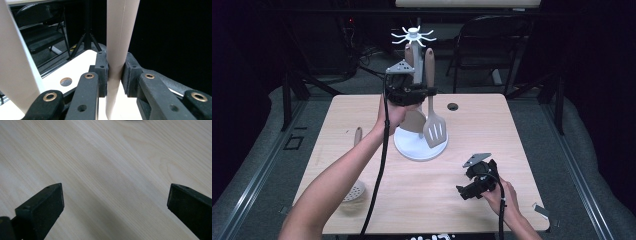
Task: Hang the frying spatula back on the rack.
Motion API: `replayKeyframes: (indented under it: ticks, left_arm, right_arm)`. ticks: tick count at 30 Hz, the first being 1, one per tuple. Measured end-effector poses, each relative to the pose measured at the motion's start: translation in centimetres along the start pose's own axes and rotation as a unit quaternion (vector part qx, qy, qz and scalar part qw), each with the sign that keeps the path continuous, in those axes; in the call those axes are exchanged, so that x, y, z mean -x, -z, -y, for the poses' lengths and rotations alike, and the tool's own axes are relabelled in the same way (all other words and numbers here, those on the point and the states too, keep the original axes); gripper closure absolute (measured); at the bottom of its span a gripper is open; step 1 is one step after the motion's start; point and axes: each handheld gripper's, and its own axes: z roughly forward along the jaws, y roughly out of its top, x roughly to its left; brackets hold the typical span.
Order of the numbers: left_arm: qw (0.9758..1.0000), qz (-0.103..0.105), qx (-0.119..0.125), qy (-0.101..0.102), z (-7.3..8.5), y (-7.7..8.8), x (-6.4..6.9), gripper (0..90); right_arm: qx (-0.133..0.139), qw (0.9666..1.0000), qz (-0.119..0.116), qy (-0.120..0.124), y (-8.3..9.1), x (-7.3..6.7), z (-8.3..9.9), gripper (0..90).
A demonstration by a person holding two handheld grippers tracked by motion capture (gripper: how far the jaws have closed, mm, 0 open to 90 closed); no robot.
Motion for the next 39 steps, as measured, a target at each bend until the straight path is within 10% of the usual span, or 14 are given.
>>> replayKeyframes:
  ticks: [30, 39]
  left_arm:
    - [0.9986, -0.047, -0.013, 0.021, -0.2, -0.6, -2.1, 77.1]
    - [0.9964, -0.082, -0.018, -0.004, -0.2, -0.6, -1.7, 76.9]
  right_arm:
    - [-0.007, 0.9999, -0.001, 0.013, -0.1, -0.3, -0.1, 0.5]
    - [-0.007, 0.9999, -0.003, 0.015, -0.1, -0.4, -0.1, 0.4]
